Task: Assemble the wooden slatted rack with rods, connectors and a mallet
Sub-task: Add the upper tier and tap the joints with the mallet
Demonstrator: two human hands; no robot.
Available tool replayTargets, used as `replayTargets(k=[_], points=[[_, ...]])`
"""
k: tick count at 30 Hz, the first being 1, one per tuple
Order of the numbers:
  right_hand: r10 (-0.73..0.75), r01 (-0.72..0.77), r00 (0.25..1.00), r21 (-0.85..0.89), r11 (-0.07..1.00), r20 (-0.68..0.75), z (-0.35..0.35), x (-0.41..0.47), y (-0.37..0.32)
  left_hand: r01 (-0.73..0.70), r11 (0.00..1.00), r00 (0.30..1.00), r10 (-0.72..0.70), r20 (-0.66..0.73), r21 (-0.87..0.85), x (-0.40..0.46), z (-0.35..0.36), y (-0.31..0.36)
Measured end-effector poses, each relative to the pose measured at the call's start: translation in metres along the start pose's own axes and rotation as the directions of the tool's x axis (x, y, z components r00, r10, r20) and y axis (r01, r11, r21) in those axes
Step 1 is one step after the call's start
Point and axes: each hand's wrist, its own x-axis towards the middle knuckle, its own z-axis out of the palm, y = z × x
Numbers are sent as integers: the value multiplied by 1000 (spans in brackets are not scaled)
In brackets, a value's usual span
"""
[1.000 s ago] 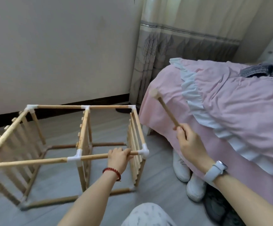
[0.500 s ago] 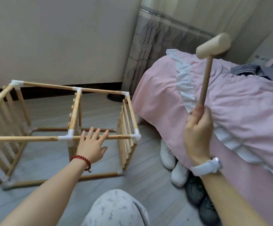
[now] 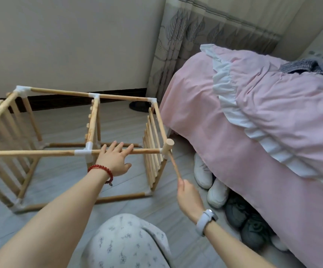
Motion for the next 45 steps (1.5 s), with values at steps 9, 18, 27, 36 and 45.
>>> replayTargets(k=[9, 18, 27, 36, 45], points=[[-143, 396, 797, 330, 857, -587, -69, 20, -31, -21, 999, 1000, 20, 14, 31, -6, 2, 1], [-158, 242, 934, 242, 939, -321, -23, 18, 10, -10, 1000, 1000, 10, 9, 4, -6, 2, 3], [-8, 4, 999, 105, 994, 41, 10, 22, 45, 63, 990, 995, -73, -68, -130, -4, 8, 13], [-36, 74, 994, 399, 914, -102, -21, 63, 27, -11, 912, 937, -134, -323, -411, -17, 17, -7], [-124, 81, 988, 366, 927, 95, 24, 89, -6, 252, 967, 956, -242, -163, 45, -40, -24, -132]])
